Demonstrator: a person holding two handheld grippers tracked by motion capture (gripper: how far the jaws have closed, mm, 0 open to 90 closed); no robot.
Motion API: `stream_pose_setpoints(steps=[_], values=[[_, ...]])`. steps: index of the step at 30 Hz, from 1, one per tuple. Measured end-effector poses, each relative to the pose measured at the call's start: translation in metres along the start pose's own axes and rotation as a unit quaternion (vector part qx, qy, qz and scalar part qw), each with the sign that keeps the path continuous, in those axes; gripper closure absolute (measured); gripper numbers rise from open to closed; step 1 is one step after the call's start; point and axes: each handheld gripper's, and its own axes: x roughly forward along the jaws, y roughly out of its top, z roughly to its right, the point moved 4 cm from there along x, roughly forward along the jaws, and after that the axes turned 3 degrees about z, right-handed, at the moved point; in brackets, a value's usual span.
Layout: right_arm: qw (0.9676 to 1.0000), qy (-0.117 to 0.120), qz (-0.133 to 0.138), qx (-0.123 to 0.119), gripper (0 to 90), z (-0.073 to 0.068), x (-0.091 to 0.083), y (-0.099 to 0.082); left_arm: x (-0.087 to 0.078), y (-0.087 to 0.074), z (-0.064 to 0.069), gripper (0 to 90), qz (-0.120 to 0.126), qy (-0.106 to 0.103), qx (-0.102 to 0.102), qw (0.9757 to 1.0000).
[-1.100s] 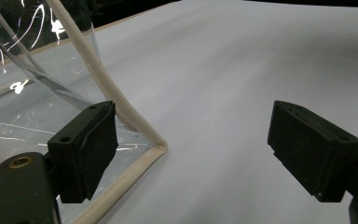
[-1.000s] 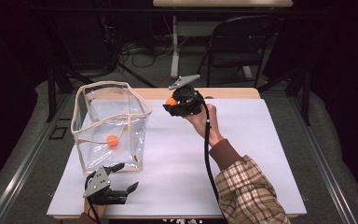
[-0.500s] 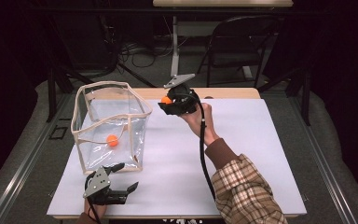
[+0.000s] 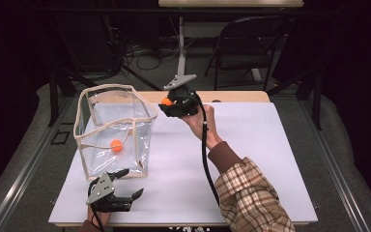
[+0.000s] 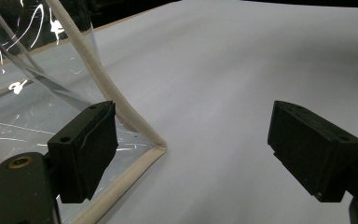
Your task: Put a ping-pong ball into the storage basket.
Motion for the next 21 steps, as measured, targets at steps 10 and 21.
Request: stream_pose_setpoints(steps=[10, 21], values=[[1.0, 0.003, 0.006, 0.002, 50.8, -0.0026, 0.0031, 0.0053, 0.0003, -0.0001, 0.0001, 16.0, 0.0, -0.001, 0.0, 1.0], [0.9999, 0.005, 0.013, -0.001, 50.7, -0.0075, 0.0087, 0.0099, 0.0001, -0.0001, 0.0002, 15.9, 0.0, -0.001, 0.0, 1.0]])
